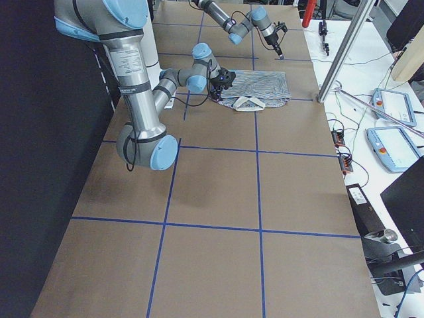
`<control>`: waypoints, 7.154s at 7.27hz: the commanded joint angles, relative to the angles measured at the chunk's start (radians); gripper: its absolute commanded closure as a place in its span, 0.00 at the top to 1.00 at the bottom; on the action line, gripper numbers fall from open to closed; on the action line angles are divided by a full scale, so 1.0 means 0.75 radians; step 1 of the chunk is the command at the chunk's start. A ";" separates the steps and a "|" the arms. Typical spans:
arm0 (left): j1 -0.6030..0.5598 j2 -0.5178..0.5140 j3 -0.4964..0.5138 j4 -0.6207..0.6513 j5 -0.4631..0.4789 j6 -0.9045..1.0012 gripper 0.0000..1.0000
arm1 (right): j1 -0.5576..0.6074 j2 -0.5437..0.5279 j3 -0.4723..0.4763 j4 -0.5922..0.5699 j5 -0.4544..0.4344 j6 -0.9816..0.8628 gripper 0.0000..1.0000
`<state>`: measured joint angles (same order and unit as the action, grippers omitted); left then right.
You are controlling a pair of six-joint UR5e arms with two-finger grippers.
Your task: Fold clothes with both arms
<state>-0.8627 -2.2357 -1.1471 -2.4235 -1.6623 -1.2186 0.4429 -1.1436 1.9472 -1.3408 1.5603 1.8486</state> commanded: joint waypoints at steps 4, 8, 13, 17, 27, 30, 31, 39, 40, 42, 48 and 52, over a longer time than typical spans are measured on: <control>-0.003 0.091 -0.086 -0.043 -0.009 -0.007 0.32 | -0.190 0.203 -0.186 -0.172 -0.164 -0.971 1.00; 0.007 0.103 -0.109 -0.045 -0.009 -0.011 0.34 | -0.222 0.287 -0.344 -0.174 -0.193 -1.088 1.00; 0.015 0.107 -0.109 -0.043 -0.011 -0.011 0.35 | -0.235 0.291 -0.377 -0.166 -0.197 -1.084 1.00; 0.015 0.118 -0.117 -0.045 -0.029 -0.011 0.35 | -0.202 0.241 -0.365 -0.159 -0.185 -1.160 1.00; 0.011 0.201 -0.234 -0.043 -0.134 -0.009 0.35 | -0.171 0.283 -0.334 -0.137 -0.174 -1.029 1.00; 0.013 0.201 -0.234 -0.041 -0.134 -0.013 0.35 | -0.179 0.289 -0.416 -0.002 -0.109 -0.993 0.90; 0.013 0.201 -0.234 -0.041 -0.134 -0.013 0.35 | -0.181 0.289 -0.418 0.016 -0.101 -0.958 0.86; 0.013 0.201 -0.230 -0.043 -0.132 -0.020 0.36 | -0.116 0.261 -0.408 0.027 0.032 -0.974 0.00; 0.015 0.201 -0.232 -0.043 -0.132 -0.020 0.37 | -0.116 0.198 -0.353 0.029 0.055 -0.976 0.00; 0.015 0.201 -0.230 -0.043 -0.132 -0.020 0.37 | -0.130 0.126 -0.301 0.029 0.051 -0.970 0.00; 0.015 0.201 -0.244 -0.039 -0.132 -0.020 0.37 | -0.050 0.193 -0.314 0.017 0.059 -0.783 1.00; 0.015 0.201 -0.254 -0.031 -0.132 -0.032 0.37 | -0.175 0.201 -0.297 0.027 -0.078 0.238 0.83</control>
<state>-0.8514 -2.0847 -1.3367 -2.4474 -1.7610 -1.2417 0.3412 -0.9957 1.7228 -1.3206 1.5460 1.8550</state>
